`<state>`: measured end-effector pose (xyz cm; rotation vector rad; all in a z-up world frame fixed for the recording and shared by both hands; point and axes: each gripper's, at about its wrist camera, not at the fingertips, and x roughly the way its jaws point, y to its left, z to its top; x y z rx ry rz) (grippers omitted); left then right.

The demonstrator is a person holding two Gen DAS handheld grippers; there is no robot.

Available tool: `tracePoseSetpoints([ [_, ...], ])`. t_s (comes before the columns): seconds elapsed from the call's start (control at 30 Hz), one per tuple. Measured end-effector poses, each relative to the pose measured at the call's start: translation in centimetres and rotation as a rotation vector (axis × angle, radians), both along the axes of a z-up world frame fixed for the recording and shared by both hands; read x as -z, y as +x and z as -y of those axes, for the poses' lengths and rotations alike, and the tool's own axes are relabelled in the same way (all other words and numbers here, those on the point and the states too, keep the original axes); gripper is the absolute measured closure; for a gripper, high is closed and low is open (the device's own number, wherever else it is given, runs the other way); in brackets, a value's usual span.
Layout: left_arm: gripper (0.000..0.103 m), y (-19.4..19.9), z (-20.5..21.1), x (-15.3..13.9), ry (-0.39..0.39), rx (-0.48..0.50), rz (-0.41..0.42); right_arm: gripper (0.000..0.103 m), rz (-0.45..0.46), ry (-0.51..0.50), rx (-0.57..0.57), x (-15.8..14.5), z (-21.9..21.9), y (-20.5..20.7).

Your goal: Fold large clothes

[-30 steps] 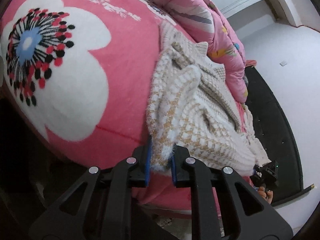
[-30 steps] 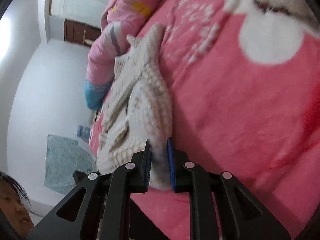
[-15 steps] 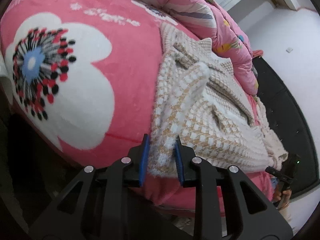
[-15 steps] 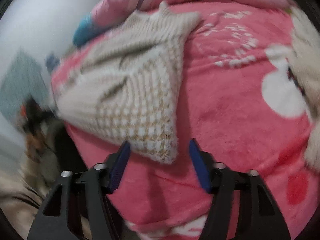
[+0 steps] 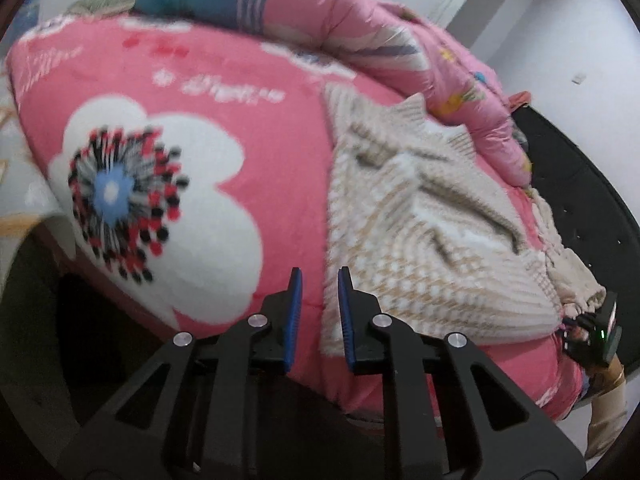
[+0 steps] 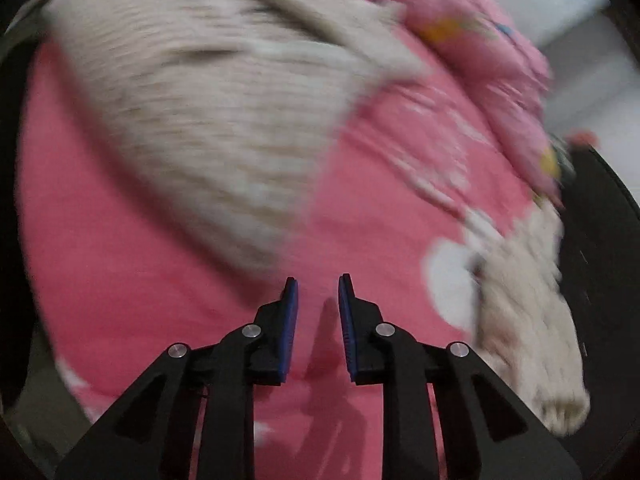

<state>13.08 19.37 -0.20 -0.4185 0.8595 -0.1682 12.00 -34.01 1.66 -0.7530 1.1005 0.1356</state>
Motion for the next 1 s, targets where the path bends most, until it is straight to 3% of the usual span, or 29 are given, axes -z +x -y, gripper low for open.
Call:
tracePoseSetpoints([
  [0.1, 0.087, -0.3, 1.2, -2.0, -0.014, 0.075, 0.075, 0.081, 0.127, 0.011, 0.23, -3.0, 3.3, 1.4],
  [0.17, 0.087, 0.1, 2.7, -2.5, -0.026, 0.138, 0.091, 0.08, 0.211, 0.184, 0.343, -6.0, 4.0, 1.9],
  [0.27, 0.085, 1.6, 6.0, -1.8, 0.02, 0.206, 0.057, 0.068, 0.228, 0.536, 0.313, -8.3, 1.5, 2.2],
  [0.37, 0.085, 3.0, 7.9, 0.8, 0.161, 0.188, -0.064, 0.061, 0.116, 0.729, 0.188, -7.0, -3.5, 2.8],
  [0.4, 0.085, 3.3, 8.0, 2.2, 0.213, 0.168, -0.123, 0.061, 0.082, 0.735, 0.165, -6.2, -4.7, 2.9],
  [0.43, 0.085, 3.2, 7.8, 2.8, 0.214, 0.165, -0.137, 0.061, 0.026, 0.717, 0.142, -4.4, -6.2, 3.3],
  [0.53, 0.087, 2.2, 6.0, 3.5, 0.136, 0.164, -0.135, 0.058, -0.117, 0.6, 0.181, 1.1, -7.9, 4.0],
  [0.67, 0.091, 2.0, 4.7, 3.0, 0.099, 0.162, -0.133, 0.056, -0.124, 0.609, 0.218, -0.3, -8.0, 4.3],
  [0.77, 0.088, 1.9, 5.3, 0.8, 0.097, 0.185, -0.043, 0.051, -0.118, 0.695, 0.269, -1.8, -7.1, 6.4],
  [0.87, 0.079, 3.5, 7.2, -0.8, 0.015, 0.273, 0.013, 0.046, -0.137, 0.871, 0.3, -2.5, -6.9, 7.8],
  [0.93, 0.074, 5.4, 9.2, -0.5, -0.007, 0.319, -0.017, 0.046, -0.159, 0.943, 0.316, -1.8, -7.5, 8.9],
  [1.0, 0.074, 7.5, 11.3, 0.8, 0.003, 0.348, -0.081, 0.046, -0.166, 0.935, 0.338, -0.8, -8.7, 9.8],
])
